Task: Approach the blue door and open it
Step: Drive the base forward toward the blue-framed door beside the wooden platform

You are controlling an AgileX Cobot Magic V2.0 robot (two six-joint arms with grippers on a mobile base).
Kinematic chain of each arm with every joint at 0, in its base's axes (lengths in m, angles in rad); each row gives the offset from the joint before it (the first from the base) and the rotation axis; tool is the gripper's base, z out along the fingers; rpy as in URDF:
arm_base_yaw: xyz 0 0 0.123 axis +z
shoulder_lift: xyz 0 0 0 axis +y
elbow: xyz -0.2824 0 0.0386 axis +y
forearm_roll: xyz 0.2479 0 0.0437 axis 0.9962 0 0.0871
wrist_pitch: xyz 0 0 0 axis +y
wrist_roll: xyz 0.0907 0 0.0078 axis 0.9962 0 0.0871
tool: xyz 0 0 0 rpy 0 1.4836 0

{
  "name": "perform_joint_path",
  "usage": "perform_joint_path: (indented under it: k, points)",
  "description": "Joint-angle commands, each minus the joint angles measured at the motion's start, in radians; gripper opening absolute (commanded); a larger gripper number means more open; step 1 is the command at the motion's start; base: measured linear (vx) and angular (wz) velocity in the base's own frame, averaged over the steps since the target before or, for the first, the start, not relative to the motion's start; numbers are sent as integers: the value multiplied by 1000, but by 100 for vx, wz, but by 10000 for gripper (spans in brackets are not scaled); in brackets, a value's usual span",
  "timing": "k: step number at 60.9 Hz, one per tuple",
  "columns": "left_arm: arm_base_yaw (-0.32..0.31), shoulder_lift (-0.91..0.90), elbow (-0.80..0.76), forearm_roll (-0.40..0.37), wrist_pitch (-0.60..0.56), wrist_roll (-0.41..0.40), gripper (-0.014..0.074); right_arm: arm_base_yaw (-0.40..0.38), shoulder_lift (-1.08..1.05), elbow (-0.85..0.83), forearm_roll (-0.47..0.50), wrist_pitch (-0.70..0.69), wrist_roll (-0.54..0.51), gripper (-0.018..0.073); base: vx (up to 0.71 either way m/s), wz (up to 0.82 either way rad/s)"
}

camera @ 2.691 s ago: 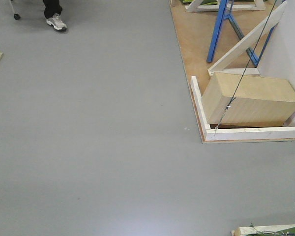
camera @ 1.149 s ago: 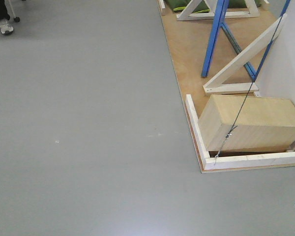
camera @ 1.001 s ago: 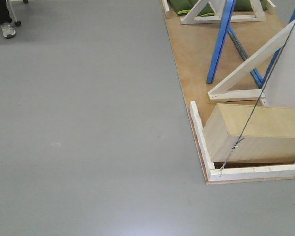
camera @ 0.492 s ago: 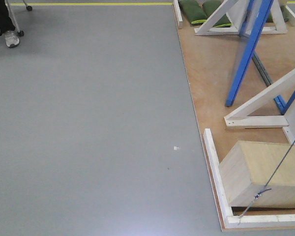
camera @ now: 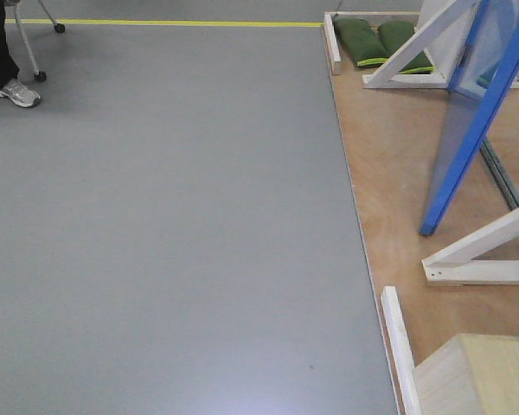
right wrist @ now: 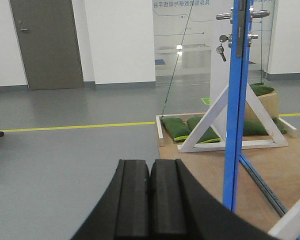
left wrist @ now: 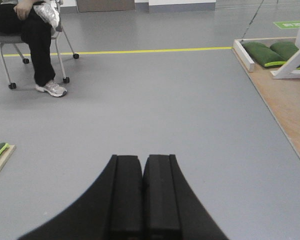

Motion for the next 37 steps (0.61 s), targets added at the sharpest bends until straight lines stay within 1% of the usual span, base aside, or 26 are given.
perform_joint_path:
  k: [1, 37]
  points:
    - [-1, -21, -32, 1, -78, -4, 71, -4, -14, 9, -6, -86, -5, -4, 45, 7]
    - [-1, -20, -32, 1, -78, -4, 71, -4, -12, 9, -6, -86, -5, -4, 46, 2]
